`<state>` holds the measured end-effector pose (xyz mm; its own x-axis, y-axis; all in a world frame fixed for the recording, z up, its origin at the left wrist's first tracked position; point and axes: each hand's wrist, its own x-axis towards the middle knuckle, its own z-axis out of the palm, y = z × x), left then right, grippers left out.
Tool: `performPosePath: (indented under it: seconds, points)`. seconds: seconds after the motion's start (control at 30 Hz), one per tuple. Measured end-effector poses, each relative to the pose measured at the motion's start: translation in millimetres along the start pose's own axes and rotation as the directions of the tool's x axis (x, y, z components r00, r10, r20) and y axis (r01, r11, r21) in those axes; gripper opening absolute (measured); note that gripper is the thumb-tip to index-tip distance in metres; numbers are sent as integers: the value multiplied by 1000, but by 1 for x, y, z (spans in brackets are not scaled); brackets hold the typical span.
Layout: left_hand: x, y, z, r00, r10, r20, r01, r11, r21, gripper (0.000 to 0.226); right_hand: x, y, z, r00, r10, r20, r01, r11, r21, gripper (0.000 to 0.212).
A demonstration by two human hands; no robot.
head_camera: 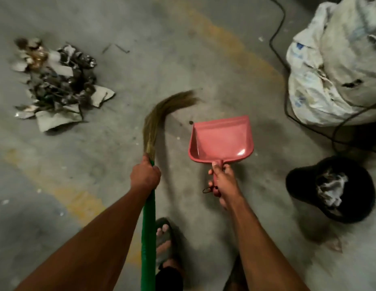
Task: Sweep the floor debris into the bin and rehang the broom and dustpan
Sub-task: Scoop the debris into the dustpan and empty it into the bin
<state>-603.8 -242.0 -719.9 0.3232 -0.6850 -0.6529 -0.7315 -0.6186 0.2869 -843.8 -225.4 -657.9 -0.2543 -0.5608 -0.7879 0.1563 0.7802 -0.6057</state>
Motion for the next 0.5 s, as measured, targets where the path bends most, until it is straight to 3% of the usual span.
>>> performPosePath:
  seconds: [0.1,0.3,0.5]
  points:
    - [20,-30,-47,994,-4,-110,-1,999,-38,69,-5,-10,58,999,-11,50,12,999,-35,14]
    - [35,-73,-107,945,145,-292,-202,963,-177,64,-23,-38,163,984,-49,172,61,996,-66,23]
    - [73,-102,-131,976,79,-202,-124,967,-222,62,-17,-48,248,970,-48,238,82,987,-137,29]
